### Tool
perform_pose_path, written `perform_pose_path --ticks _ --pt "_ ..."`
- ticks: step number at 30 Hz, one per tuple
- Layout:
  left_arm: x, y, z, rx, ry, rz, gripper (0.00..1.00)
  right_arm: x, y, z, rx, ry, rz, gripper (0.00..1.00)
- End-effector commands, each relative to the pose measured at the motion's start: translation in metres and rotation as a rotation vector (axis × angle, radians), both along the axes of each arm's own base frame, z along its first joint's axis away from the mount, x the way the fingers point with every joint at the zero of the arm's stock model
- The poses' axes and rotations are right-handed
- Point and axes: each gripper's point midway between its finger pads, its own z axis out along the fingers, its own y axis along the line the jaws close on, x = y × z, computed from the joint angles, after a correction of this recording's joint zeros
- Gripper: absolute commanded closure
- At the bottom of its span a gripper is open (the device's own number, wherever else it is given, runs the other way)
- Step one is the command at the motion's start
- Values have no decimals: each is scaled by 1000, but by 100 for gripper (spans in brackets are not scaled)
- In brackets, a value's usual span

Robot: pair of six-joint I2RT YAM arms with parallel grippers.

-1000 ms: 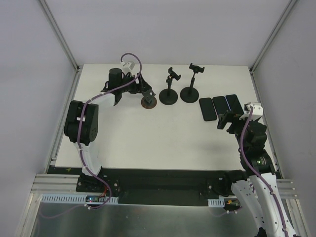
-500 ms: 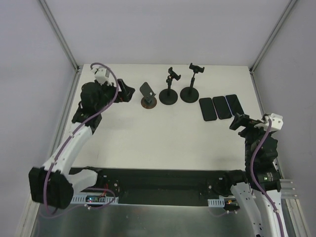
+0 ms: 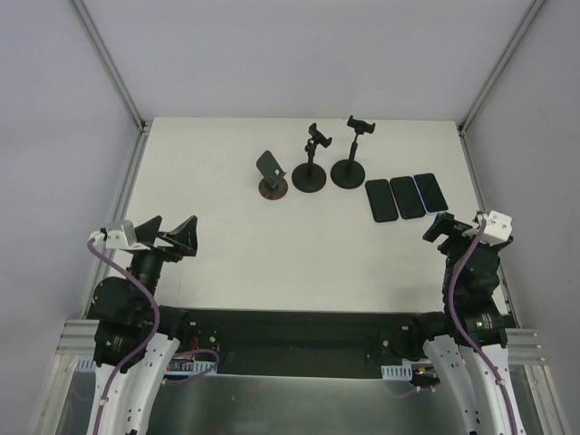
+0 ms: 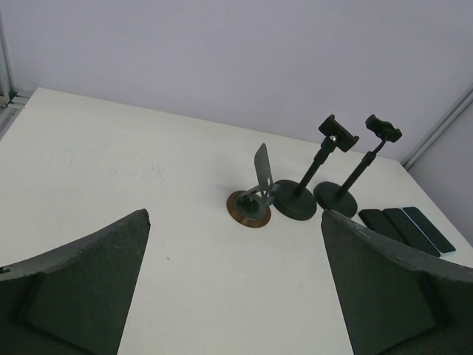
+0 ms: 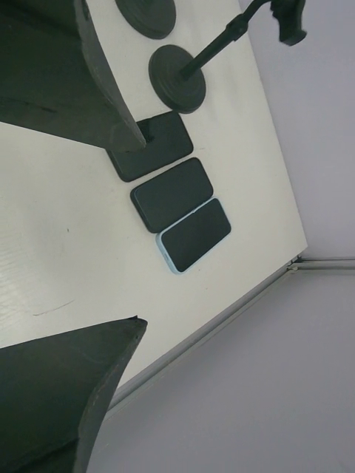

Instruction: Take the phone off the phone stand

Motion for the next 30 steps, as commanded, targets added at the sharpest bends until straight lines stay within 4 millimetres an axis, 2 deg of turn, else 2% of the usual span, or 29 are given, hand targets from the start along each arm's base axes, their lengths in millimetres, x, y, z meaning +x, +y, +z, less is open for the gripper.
perform_pose_path --ticks 1,6,10,22,30 --pt "-15 14 -23 30 -13 57 1 2 -7 -1 -26 -31 -39 4" --pt "-20 17 -38 36 8 68 1 8 -11 -7 -69 -2 -59 4" --pt "-20 17 -37 54 20 65 1 8 -14 -11 -74 8 -81 4" --pt "-19 15 -40 55 33 56 1 19 -1 -12 -77 10 -6 4" --pt "-18 14 -42 58 43 51 1 19 0 -12 -81 5 5 4"
